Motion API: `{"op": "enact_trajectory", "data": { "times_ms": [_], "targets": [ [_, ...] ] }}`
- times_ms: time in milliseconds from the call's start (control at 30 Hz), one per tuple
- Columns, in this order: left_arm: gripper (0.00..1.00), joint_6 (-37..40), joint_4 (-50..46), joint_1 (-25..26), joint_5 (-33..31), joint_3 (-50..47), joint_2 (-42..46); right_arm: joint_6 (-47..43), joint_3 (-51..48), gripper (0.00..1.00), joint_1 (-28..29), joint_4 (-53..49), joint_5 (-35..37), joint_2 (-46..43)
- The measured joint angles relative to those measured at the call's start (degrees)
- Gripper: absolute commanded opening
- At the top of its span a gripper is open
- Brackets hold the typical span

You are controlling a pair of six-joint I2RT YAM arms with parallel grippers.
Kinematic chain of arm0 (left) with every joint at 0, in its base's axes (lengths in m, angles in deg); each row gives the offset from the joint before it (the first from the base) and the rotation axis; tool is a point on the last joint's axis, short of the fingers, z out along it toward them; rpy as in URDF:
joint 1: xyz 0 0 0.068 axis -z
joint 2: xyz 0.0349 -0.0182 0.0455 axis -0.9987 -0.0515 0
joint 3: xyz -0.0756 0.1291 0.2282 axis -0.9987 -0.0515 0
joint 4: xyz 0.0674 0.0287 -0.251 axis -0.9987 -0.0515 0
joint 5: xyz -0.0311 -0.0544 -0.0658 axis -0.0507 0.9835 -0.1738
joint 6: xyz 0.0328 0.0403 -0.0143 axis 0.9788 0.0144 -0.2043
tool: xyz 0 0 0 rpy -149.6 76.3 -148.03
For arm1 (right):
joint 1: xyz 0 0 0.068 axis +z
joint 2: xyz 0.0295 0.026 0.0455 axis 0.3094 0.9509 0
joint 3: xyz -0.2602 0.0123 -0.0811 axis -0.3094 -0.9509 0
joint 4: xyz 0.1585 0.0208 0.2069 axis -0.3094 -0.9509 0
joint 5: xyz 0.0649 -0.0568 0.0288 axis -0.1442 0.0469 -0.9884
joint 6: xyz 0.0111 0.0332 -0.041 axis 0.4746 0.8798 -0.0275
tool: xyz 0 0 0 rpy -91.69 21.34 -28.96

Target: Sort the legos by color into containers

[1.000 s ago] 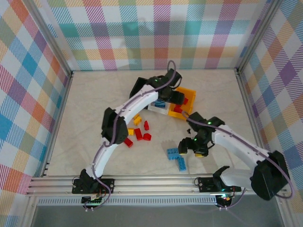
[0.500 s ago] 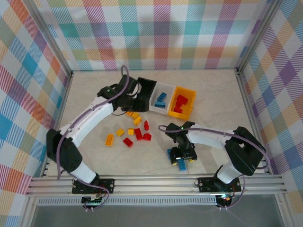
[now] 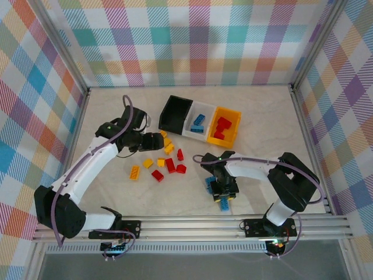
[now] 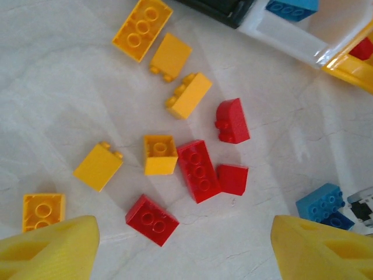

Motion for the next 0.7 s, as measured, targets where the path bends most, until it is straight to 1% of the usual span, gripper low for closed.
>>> {"op": "enact_trajectory", "data": {
  "times_ms": [167,233,367,467,533,700],
  "targets": [
    [0.78,0.57,-1.05,-1.66,0.33,-2.23,0.92,0.70,-0.04,0.30,0.00,-2.62,1.90,-5.07],
    [0.78,0.85,-1.05,-2.16,0.55,-3.21,1.09,0.70,1.01,0.29,0.00,-4.85,2.80,-7.82],
    [0.78,1.25,-1.36,-3.21,0.63,-4.85,1.25,0.57,7.34,0.30,-0.52,-9.14,3.80,-9.51],
    [0.78,1.33,-2.10,-3.98,0.33,-5.60,1.62,-0.85,16.22,0.30,-2.29,-11.34,3.85,-8.31],
    [0.78,1.49,-2.93,-4.61,-0.02,-6.58,2.29,-2.29,24.44,0.30,-4.87,-11.78,3.19,-5.57],
    [0.79,1.44,-4.59,-5.60,-0.22,-8.79,2.82,-6.56,46.58,0.30,-12.52,-10.56,0.15,7.80]
  ]
}}
